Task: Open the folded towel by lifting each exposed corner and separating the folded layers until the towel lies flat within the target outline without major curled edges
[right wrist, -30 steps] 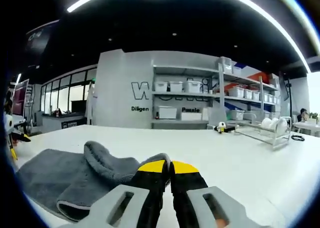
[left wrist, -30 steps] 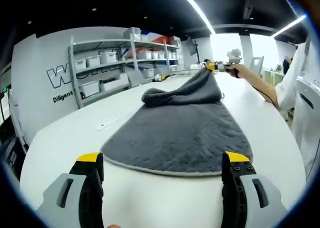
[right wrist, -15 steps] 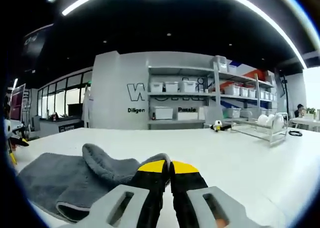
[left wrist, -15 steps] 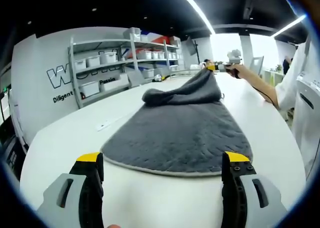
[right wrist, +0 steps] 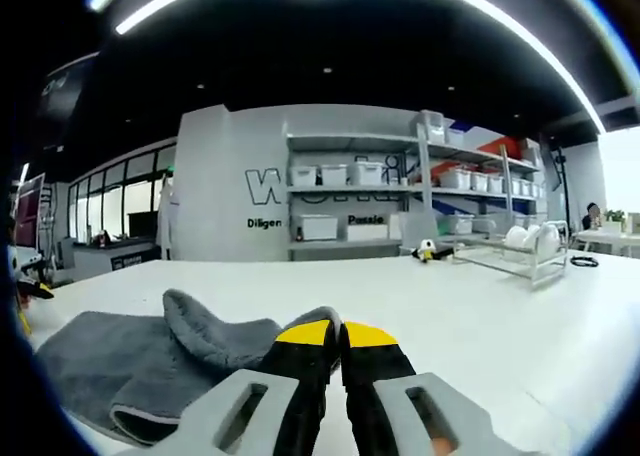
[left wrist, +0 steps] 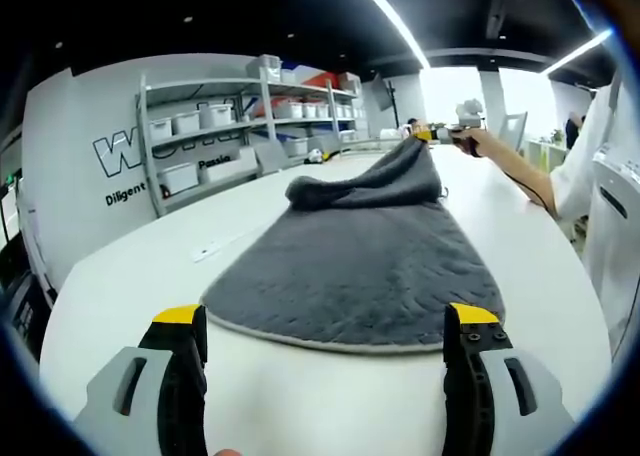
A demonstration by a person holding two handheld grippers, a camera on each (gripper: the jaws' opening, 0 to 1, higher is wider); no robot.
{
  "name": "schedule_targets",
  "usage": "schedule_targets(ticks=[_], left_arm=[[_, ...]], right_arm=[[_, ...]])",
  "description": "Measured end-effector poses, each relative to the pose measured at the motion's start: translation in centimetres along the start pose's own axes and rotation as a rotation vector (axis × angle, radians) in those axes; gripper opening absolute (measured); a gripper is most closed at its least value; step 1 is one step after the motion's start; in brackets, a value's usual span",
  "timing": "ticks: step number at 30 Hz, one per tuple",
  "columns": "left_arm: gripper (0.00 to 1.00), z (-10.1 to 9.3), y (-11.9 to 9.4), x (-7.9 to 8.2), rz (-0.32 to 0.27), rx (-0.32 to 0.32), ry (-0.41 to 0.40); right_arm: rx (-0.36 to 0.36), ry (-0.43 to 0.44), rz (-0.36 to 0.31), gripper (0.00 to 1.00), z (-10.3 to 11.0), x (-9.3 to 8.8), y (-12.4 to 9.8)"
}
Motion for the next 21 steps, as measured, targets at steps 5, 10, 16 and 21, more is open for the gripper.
schedule_targets(ticks=[5,10,16,21], left_arm=[[0.97,-0.1,0.0,0.0,0.0,-0.002,0.002],[0.97,0.0,0.0,0.0,-0.001,-0.003,0.001],[0.97,-0.1,0.1,0.0,-0.001,-0.005,0.001],[0.97,-0.1,0.1,0.0,0.001,-0.005,0.0]], right_arm=[[-0.012,0.012,-0.002,0.0,-0.5,0.0,-0.1],[-0.022,0.022,-0.005,0.0,-0.9,0.0,-0.2],[-0.042,0.038,-0.009,0.0,-1.6,-0.1,-0.5],[-0.057,0.053,-0.013,0.0,-2.1,-0.1,-0.7]])
Point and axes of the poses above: the point that each gripper's makers call its tool centre point, and the gripper's own axes: y roughly forward along the fingers, z roughly to its left, x roughly out of its top, the point moved 4 cm from there along -y, roughly backward along the fingers, and after that the axes turned 15 degrees about z, right-handed, at the moved point
